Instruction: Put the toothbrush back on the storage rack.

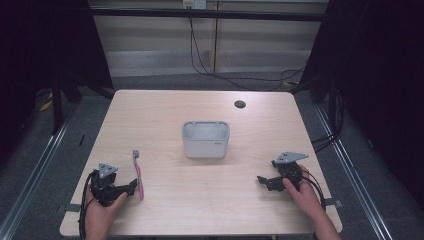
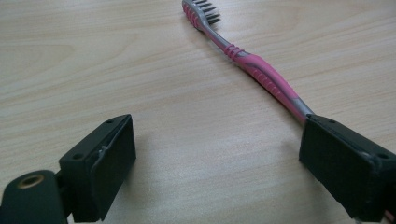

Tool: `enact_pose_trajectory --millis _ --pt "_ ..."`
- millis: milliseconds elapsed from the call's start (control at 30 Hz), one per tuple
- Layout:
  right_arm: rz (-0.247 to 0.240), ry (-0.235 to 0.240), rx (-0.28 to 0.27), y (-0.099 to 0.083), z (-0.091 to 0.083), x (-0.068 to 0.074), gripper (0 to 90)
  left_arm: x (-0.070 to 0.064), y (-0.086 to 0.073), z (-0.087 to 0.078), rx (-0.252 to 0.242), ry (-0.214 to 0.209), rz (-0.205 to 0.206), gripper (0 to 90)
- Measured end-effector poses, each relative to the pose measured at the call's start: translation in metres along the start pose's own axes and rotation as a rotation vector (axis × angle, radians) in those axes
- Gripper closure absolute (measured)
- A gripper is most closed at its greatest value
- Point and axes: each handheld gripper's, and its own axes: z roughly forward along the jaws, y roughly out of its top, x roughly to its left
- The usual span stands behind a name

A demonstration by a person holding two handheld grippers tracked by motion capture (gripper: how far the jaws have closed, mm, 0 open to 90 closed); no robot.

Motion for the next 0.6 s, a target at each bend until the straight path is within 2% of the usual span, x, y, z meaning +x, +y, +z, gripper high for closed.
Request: enact_pose_trajectory --millis 267,400,433,500,533,567,600 --pt "0.0 0.0 0.0 0.0 0.0 0.0 12.6 0.0 0.0 0.001 0.0 -0.006 -0.001 9.7" --pt "0.0 0.0 0.0 0.0 0.0 0.0 12.6 0.001 0.002 0.002 0.016 -0.017 0.014 7.4" --pt "0.001 0.0 0.0 0.0 0.0 0.0 12.6 0.002 0.008 0.002 0.06 -0.017 0.014 7.9" --pt "0.0 0.0 0.0 0.0 0.0 0.0 12.6 0.003 0.015 0.0 0.114 0.0 0.005 12.1" --pt "0.0 0.0 0.0 0.0 0.0 0.0 12.6 0.003 0.018 0.0 0.13 0.0 -0.024 16.1" --pt "-0.001 0.0 0.0 0.0 0.0 0.0 12.6 0.004 0.021 0.0 0.143 -0.019 -0.056 17.3" --pt "-0.001 0.0 0.0 0.0 0.0 0.0 12.6 0.004 0.021 0.0 0.143 -0.019 -0.056 17.4"
